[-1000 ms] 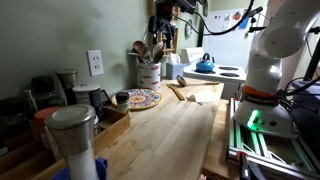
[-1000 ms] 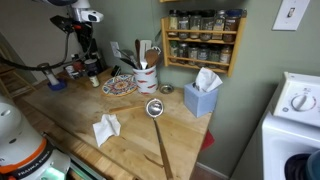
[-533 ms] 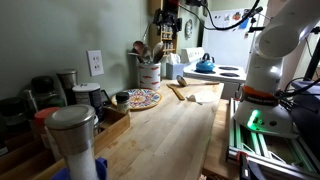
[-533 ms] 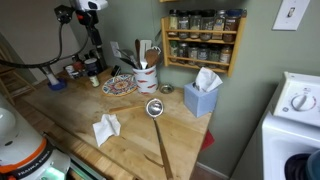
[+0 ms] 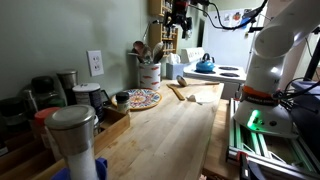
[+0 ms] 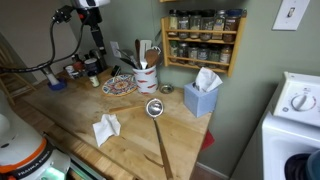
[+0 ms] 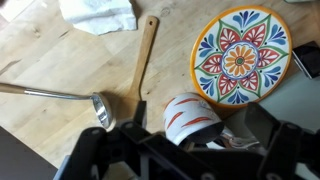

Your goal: Pick up a wooden spoon from the utensil holder and put it on the kitchen counter

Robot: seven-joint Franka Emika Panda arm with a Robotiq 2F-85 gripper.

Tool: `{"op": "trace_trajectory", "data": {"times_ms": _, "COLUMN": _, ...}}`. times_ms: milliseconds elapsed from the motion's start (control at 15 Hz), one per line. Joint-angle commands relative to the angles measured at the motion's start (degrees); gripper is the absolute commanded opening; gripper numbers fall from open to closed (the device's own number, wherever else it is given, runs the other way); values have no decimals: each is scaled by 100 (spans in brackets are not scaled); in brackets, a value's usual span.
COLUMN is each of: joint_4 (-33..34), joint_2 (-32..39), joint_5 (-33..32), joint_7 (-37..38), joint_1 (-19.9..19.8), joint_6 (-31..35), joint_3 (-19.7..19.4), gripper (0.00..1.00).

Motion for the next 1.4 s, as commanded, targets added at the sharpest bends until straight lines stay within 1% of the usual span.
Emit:
{"op": "trace_trajectory", "data": {"times_ms": 0, "joint_4": 14, "joint_2": 4, "joint_5": -13, "joint_7": 14, "joint_1": 21, "joint_6": -16, "joint_3": -19, "gripper": 100}}
{"op": "trace_trajectory", "data": {"times_ms": 133, "joint_4": 173, "joint_2": 240, "joint_5": 95, "joint_7": 163, "joint_1": -181, "joint_6": 196, "joint_3": -235, "gripper": 100}}
{"op": "trace_trajectory", "data": {"times_ms": 333, "joint_4": 305, "joint_2": 449, "joint_5": 204, "joint_7": 109, "joint_1": -378, "joint_6": 376, "joint_3": -608, "gripper": 100}}
{"op": "trace_trajectory", "data": {"times_ms": 600, "joint_4": 380, "joint_2": 738, "joint_5": 955, "joint_7": -401, "joint_1": -329, "joint_6": 781, "joint_3": -1224, "gripper": 100}}
{"op": "trace_trajectory", "data": {"times_ms": 733, "joint_4": 337, "joint_2": 884, "joint_5": 1253, "joint_7": -620, "joint_1": -328, "joint_6": 1145, "joint_3": -1366, "gripper": 100}}
{"op": "trace_trajectory", "data": {"times_ms": 867, "joint_4": 293, "joint_2": 1052, "joint_5": 1395, "joint_7": -693, "joint_1": -372, "joint_6": 1556, "joint_3": -1419, "gripper": 100}}
{"op": "trace_trajectory", "data": {"times_ms": 1067, "joint_4": 287, "joint_2": 1292, "joint_5": 1657, "joint_7": -853, "joint_1": -324, "joint_6": 2047, "joint_3": -1520, "gripper": 100}}
{"op": "trace_trajectory", "data": {"times_ms": 1267, "joint_4": 333, "joint_2": 1522, "joint_5": 1876, "joint_7": -926, "joint_1": -300, "joint_6": 2315, "joint_3": -1562, "gripper": 100}}
{"op": "trace_trajectory", "data": {"times_ms": 1333, "joint_4": 341, "joint_2": 1580, "joint_5": 1928, "joint_7": -940, "joint_1": -302, "joint_6": 2368, "joint_3": -1570, "gripper": 96}}
